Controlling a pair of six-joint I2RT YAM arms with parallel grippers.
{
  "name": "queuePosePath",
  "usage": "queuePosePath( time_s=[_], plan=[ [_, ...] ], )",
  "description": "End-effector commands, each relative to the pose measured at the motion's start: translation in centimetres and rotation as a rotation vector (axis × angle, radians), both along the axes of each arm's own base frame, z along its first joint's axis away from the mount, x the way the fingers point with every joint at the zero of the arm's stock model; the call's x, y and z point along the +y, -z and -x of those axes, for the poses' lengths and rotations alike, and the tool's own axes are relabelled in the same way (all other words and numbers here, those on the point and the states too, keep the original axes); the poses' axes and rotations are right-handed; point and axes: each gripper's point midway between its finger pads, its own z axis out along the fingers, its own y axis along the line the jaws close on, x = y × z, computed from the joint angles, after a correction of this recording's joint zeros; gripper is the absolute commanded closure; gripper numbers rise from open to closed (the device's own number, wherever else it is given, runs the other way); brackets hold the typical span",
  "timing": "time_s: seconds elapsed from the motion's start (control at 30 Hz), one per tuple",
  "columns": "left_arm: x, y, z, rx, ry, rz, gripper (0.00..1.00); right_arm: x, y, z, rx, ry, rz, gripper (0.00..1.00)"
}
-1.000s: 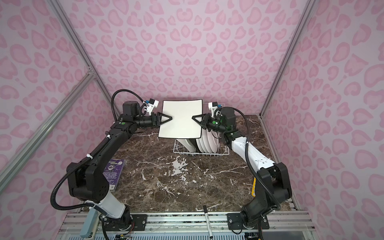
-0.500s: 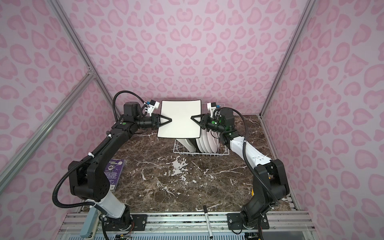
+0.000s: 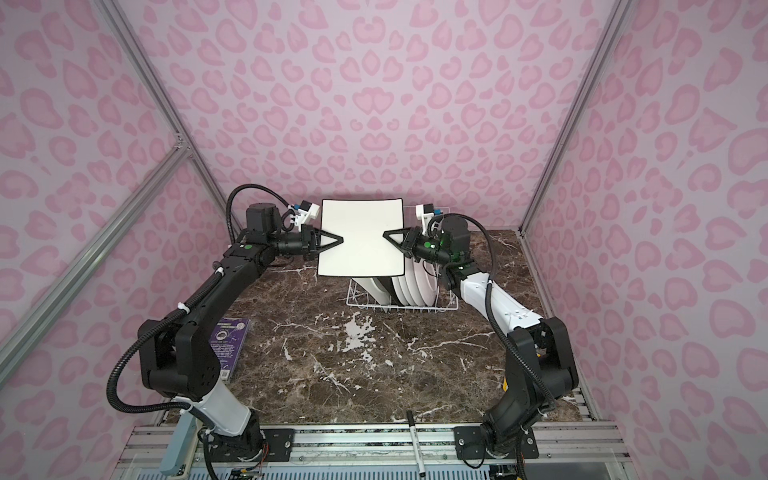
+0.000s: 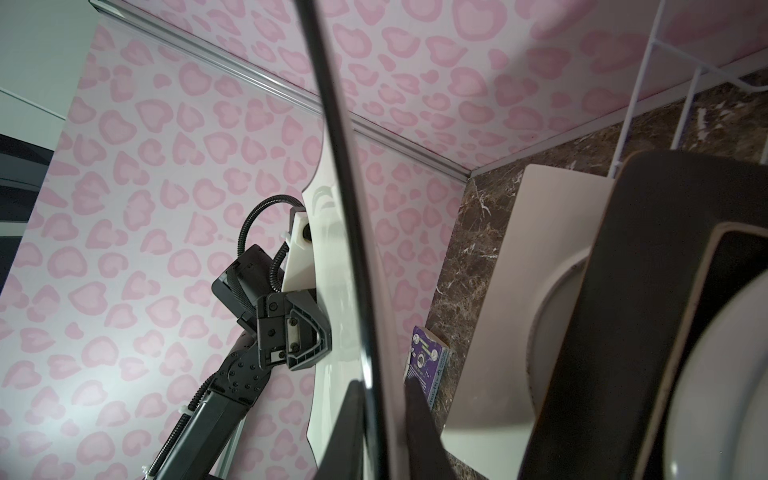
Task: Unload the plates from the dish rack
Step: 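Open the right gripper and pull it back while the left gripper holds the plate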
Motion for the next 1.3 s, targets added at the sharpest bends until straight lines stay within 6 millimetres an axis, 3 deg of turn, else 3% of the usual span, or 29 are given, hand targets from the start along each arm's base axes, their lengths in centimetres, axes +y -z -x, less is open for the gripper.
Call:
queuePosePath(
  time_s=[0.0,0.17,0.4,0.8,1.17,1.27],
  plan=[
    [-0.2,-0.9,-0.4,-0.176,-0.014,-0.028,0.96,0.4,-1.6,0.2,-0.048,-0.007,-0.031,0.83],
    [-0.1,-1.3,-0.5,-0.184,-0.028,-0.026,0.96,0.4,-1.4,0.2,-0.045,-0.005,-0.027,0.7],
    [-0.1,-1.7,-0.7,-0.188,-0.038,-0.014,0.96,0.4,-1.6,0.1,-0.052,-0.01,-0.03,0.63],
    [-0.3,-3.0,-0.9,-0.205,-0.036,0.014,0.96,0.3,-2.1,0.2,-0.075,-0.002,-0.017,0.35],
    [-0.1,-4.7,-0.3,-0.242,-0.045,0.022,0.96,-1.8,-1.2,0.0,-0.098,0.125,0.169,0.02],
    [0.0,-5.2,0.0,-0.256,-0.047,0.023,0.96,-2.6,-0.8,-0.1,-0.108,0.162,0.229,0.01]
  ],
)
